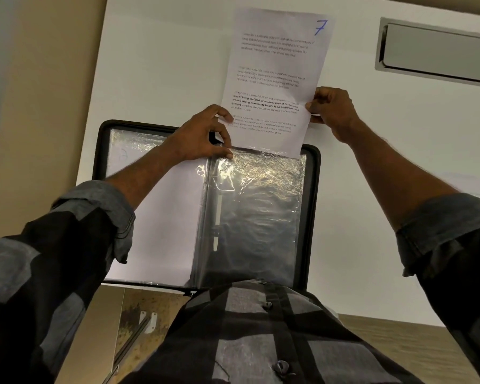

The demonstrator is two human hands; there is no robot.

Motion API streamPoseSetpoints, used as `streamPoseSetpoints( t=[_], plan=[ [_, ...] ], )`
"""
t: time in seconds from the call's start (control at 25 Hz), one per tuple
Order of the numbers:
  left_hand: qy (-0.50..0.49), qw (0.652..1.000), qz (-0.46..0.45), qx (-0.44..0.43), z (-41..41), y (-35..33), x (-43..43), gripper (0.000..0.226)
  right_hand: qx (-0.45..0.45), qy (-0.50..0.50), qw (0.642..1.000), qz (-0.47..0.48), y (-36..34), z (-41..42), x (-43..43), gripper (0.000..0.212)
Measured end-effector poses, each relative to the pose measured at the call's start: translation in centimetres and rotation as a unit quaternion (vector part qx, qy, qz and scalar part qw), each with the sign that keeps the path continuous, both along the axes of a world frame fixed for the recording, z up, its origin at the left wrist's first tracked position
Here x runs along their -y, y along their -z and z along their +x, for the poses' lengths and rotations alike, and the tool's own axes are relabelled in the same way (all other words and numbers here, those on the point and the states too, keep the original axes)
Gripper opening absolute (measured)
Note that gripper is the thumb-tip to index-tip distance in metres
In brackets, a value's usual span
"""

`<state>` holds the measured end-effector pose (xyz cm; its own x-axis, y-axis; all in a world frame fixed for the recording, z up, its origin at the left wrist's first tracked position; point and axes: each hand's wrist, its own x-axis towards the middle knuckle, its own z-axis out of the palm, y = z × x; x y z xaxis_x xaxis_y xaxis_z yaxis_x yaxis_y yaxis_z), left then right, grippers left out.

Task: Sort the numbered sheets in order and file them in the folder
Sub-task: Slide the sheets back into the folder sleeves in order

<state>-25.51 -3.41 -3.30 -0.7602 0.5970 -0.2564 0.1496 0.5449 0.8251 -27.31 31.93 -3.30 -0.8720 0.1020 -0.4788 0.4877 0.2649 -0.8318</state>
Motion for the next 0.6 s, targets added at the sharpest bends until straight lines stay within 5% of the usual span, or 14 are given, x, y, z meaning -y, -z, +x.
streamPoseSetpoints(
  t=[0.32, 0.6],
  plan=[
    [0.083, 0.991, -0.082, -0.069, -0.9, -0.5, -0.5, 0.04, -0.012, -0.027, 0.999, -0.016, 0.1, 0.2, 0.7, 0.031],
    [0.2, 0.929, -0.248, -0.187, -1.7, -1.5, -1.0, 0.042, -0.002, -0.062, 0.997, -0.052, -0.4, 0.0, 1.0, 0.03]
  ],
)
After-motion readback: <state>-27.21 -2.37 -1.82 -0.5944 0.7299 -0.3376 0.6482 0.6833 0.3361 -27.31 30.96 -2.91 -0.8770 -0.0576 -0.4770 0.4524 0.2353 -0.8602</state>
